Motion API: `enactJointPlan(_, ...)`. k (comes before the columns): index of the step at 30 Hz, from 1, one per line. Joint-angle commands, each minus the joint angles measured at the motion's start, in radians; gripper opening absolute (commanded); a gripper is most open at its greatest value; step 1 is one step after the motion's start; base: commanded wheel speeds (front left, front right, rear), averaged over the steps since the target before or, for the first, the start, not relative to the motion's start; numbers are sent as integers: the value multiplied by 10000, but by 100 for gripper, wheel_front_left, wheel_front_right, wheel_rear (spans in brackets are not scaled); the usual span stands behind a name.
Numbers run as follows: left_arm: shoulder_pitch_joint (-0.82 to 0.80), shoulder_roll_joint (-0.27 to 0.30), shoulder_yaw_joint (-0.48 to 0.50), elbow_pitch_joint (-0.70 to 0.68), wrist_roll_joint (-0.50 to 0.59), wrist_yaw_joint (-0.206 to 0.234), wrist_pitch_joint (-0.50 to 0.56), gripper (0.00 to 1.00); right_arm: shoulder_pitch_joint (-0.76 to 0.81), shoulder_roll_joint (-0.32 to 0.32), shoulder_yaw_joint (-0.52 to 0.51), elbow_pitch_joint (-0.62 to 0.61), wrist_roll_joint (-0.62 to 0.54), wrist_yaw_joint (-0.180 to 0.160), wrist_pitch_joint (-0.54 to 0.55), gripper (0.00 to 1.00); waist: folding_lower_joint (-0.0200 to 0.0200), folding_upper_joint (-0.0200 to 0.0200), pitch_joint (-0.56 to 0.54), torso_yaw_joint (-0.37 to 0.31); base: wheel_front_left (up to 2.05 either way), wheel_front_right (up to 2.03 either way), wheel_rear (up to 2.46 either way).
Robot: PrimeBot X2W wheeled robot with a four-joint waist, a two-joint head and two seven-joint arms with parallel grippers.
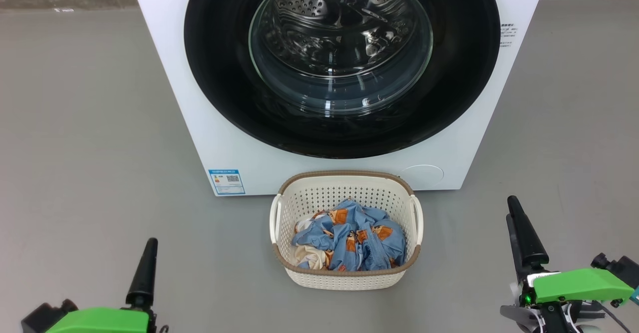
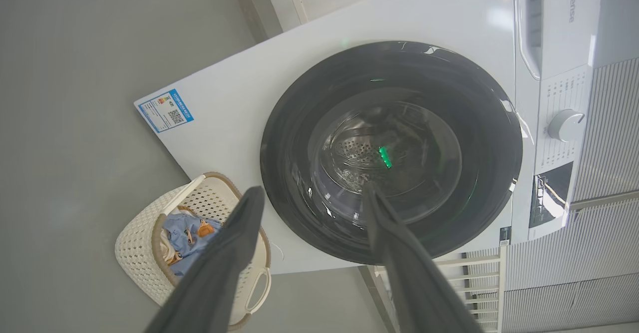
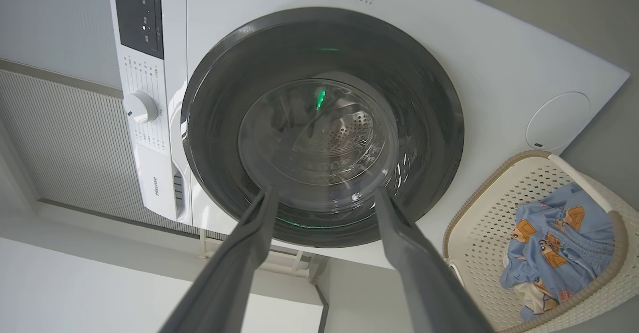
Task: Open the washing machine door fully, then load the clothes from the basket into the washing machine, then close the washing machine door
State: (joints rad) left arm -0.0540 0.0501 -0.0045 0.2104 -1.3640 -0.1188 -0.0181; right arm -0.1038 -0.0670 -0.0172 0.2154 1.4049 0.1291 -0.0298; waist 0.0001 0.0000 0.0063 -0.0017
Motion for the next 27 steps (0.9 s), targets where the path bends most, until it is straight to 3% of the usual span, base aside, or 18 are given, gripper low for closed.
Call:
enactJointPlan(1, -533, 217, 73, -344, 420, -44, -116, 100, -484, -100, 129, -367, -415, 6, -127, 100, -1, 0, 2, -1, 0, 0, 0)
enactJointPlan(6, -590, 319, -2, -471, 1218, -48, -233, 100, -518, -154, 226, -394, -1078, 6, -237, 100, -1, 0, 6, -3, 0, 0, 0)
enactJointPlan(10, -617, 467, -121, -550, 2571, -52, -380, 100, -623, -237, 352, -358, -2165, 7, -377, 100, -1, 0, 7, -17, 0, 0, 0)
enactJointPlan(27, -710, 423, -251, -346, 5160, -66, -852, 100, -839, -254, 654, -243, -5990, 9, -822, 100, -1, 0, 12, -58, 0, 0, 0)
